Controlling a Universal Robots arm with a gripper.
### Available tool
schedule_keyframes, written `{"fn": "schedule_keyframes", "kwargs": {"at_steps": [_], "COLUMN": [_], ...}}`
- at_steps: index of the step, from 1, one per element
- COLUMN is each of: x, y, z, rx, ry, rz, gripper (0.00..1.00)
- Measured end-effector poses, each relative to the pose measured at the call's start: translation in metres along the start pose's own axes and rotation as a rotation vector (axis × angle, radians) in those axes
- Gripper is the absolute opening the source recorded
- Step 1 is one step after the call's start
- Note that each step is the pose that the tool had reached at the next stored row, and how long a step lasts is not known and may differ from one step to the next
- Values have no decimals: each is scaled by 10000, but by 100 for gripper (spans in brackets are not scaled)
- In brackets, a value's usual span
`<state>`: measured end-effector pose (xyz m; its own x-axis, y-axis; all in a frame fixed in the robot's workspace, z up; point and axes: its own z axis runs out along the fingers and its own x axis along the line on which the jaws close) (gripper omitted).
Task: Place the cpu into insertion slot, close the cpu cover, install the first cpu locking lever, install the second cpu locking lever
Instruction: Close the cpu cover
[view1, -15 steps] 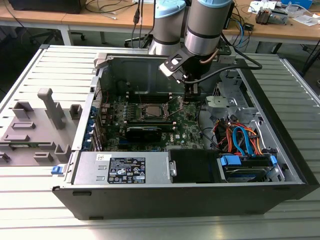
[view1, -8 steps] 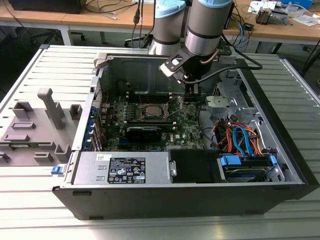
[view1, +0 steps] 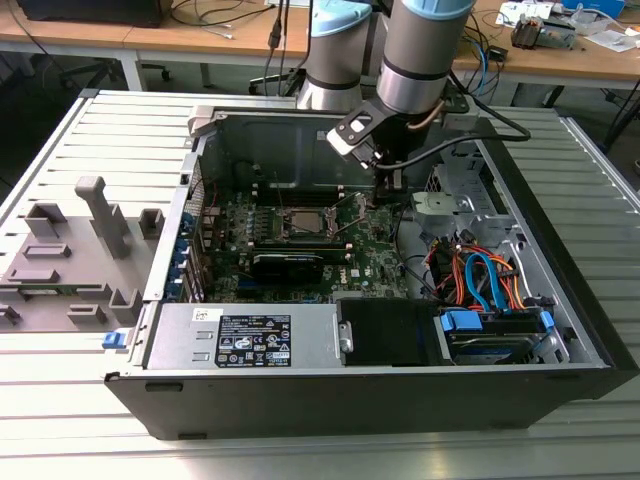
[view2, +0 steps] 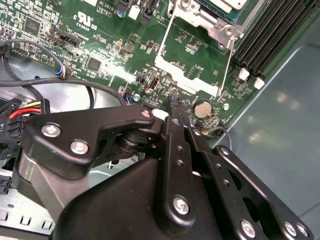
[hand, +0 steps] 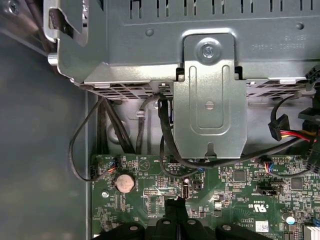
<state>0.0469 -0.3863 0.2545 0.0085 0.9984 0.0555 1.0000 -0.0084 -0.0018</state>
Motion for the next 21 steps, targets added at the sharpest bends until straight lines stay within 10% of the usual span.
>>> {"fn": "schedule_keyframes", "kwargs": {"at_steps": [14,21], "x": [-4,0], "y": [-29,-211], "z": [96,103], "rx": [0,-8], "ry": [0,1], "rz": [0,0], "gripper": [11,11]}}
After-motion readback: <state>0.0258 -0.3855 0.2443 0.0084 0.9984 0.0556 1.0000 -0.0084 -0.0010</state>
